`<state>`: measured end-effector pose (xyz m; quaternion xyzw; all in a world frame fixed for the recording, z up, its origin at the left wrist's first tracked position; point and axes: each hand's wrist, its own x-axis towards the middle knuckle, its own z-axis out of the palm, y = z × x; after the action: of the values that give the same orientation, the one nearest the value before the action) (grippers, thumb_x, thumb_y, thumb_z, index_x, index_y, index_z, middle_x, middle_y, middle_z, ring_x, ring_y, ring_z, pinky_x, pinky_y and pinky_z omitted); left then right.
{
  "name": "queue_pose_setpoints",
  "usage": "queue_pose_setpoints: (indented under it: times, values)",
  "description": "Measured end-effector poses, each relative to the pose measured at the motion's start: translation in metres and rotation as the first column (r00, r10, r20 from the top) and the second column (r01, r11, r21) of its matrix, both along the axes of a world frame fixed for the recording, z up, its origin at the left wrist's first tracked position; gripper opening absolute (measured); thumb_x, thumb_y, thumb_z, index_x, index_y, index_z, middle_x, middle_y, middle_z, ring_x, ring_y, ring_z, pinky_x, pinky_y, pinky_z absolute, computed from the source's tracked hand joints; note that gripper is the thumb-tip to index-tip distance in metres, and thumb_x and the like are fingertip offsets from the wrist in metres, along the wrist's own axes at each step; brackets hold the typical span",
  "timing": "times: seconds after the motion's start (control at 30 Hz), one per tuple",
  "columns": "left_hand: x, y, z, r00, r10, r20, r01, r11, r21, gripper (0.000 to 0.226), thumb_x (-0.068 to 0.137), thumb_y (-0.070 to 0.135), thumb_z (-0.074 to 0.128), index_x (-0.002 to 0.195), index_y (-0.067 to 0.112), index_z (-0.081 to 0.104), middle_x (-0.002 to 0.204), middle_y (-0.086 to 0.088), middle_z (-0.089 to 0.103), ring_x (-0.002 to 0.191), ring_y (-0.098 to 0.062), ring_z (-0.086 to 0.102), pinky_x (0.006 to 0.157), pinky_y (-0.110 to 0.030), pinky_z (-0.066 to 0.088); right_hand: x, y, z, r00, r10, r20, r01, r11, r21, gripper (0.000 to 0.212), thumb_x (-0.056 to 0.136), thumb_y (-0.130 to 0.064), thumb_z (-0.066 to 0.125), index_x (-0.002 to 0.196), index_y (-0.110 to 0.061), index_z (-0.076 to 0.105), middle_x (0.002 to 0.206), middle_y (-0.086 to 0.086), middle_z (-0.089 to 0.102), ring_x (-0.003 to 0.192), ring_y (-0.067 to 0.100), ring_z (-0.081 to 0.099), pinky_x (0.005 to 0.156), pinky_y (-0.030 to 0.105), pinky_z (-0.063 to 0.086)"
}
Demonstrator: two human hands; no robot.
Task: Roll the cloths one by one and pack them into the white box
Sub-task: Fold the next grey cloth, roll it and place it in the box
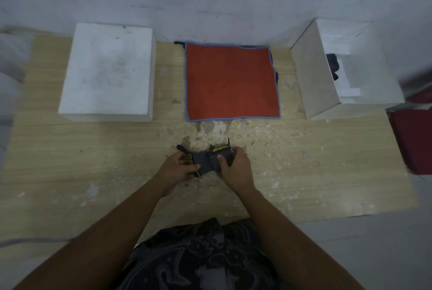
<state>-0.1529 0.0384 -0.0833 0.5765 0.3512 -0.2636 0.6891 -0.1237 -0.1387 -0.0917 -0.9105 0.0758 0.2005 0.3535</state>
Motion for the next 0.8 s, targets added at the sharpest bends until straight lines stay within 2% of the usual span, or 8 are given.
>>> queue_pose_setpoints:
  times: [0.17, 0.27, 0.33, 0.47, 0.57, 0.63, 0.7, 0.8]
  values:
    - [0.002, -0.005, 0.006, 0.999, -0.013, 0.030, 0.013, 1.000, 0.010, 0.038, 0.080, -0.003, 0.070, 0.114, 0.006, 0.058, 0.106, -0.013, 0.067, 0.102, -0.032, 0.065, 0.090, -0.046, 0.055, 0.003, 0.007, -0.001, 1.000, 0.024, 0.014, -0.023, 0.997, -0.067, 0.037, 0.091, -0.036, 0.057, 0.111, -0.005, 0.053, 0.108, 0.012, 0.057, 0.096, 0.027, 0.055, 0.072, 0.031, 0.045]
    - [0.006, -0.014, 0.014, 0.997, -0.002, 0.080, 0.000, 1.000, 0.021, 0.023, 0.081, -0.005, 0.068, 0.097, 0.009, 0.058, 0.091, -0.010, 0.065, 0.091, -0.030, 0.066, 0.074, -0.033, 0.059, 0.001, 0.010, 0.005, 0.996, 0.046, 0.080, -0.043, 0.998, -0.042, 0.030, 0.089, -0.030, 0.061, 0.105, -0.007, 0.050, 0.104, 0.010, 0.052, 0.091, 0.024, 0.052, 0.068, 0.028, 0.039]
    - [0.010, -0.023, 0.025, 0.996, 0.044, 0.077, -0.045, 0.999, 0.011, 0.021, 0.084, 0.006, 0.069, 0.101, 0.007, 0.057, 0.095, -0.009, 0.066, 0.087, -0.023, 0.066, 0.072, -0.028, 0.059, -0.001, 0.010, 0.009, 0.983, 0.067, 0.171, -0.073, 0.997, 0.031, 0.026, 0.085, -0.022, 0.065, 0.100, -0.009, 0.049, 0.101, 0.008, 0.049, 0.089, 0.020, 0.047, 0.068, 0.022, 0.035]
    - [0.020, -0.039, 0.038, 0.977, 0.182, 0.115, -0.169, 0.979, -0.111, 0.036, 0.083, 0.033, 0.070, 0.106, 0.006, 0.064, 0.102, -0.015, 0.071, 0.088, -0.023, 0.071, 0.079, -0.034, 0.058, 0.000, 0.004, 0.023, 0.939, 0.092, 0.330, -0.159, 0.971, 0.181, 0.020, 0.080, -0.016, 0.063, 0.096, -0.009, 0.054, 0.095, 0.001, 0.048, 0.087, 0.014, 0.044, 0.072, 0.010, 0.035]
    - [0.029, -0.050, 0.045, 0.961, 0.205, 0.188, -0.199, 0.979, -0.049, 0.049, 0.073, 0.036, 0.080, 0.103, 0.002, 0.062, 0.104, -0.022, 0.069, 0.094, -0.025, 0.069, 0.083, -0.037, 0.055, 0.006, -0.010, 0.038, 0.920, 0.090, 0.382, -0.214, 0.930, 0.297, 0.017, 0.082, -0.015, 0.054, 0.095, -0.009, 0.062, 0.094, -0.004, 0.057, 0.092, 0.016, 0.055, 0.081, 0.022, 0.045]
    - [0.037, -0.060, 0.049, 0.938, 0.279, 0.206, -0.280, 0.960, -0.021, 0.041, 0.072, 0.022, 0.082, 0.101, 0.009, 0.056, 0.106, -0.013, 0.067, 0.097, -0.022, 0.067, 0.088, -0.037, 0.055, 0.010, -0.023, 0.051, 0.932, -0.012, 0.361, -0.152, 0.894, 0.422, 0.014, 0.084, -0.006, 0.056, 0.095, -0.009, 0.063, 0.093, -0.002, 0.063, 0.091, 0.011, 0.061, 0.082, 0.024, 0.050]
    - [0.048, -0.075, 0.057, 0.925, 0.321, 0.202, -0.312, 0.947, -0.079, 0.040, 0.077, 0.010, 0.077, 0.109, 0.010, 0.052, 0.112, -0.011, 0.064, 0.104, -0.025, 0.066, 0.093, -0.042, 0.054, 0.019, -0.038, 0.065, 0.945, -0.206, 0.256, 0.029, 0.829, 0.559, 0.015, 0.086, -0.003, 0.063, 0.099, -0.010, 0.061, 0.096, -0.001, 0.064, 0.090, 0.006, 0.062, 0.079, 0.020, 0.052]
    - [0.071, -0.111, 0.080, 0.909, 0.345, 0.235, -0.309, 0.935, -0.176, 0.033, 0.084, 0.004, 0.068, 0.111, 0.009, 0.050, 0.108, -0.009, 0.063, 0.103, -0.026, 0.064, 0.096, -0.043, 0.052, 0.041, -0.073, 0.084, 0.927, -0.373, 0.038, 0.271, 0.738, 0.618, 0.031, 0.085, -0.026, 0.069, 0.112, -0.022, 0.054, 0.115, -0.003, 0.059, 0.105, 0.008, 0.059, 0.083, 0.022, 0.053]
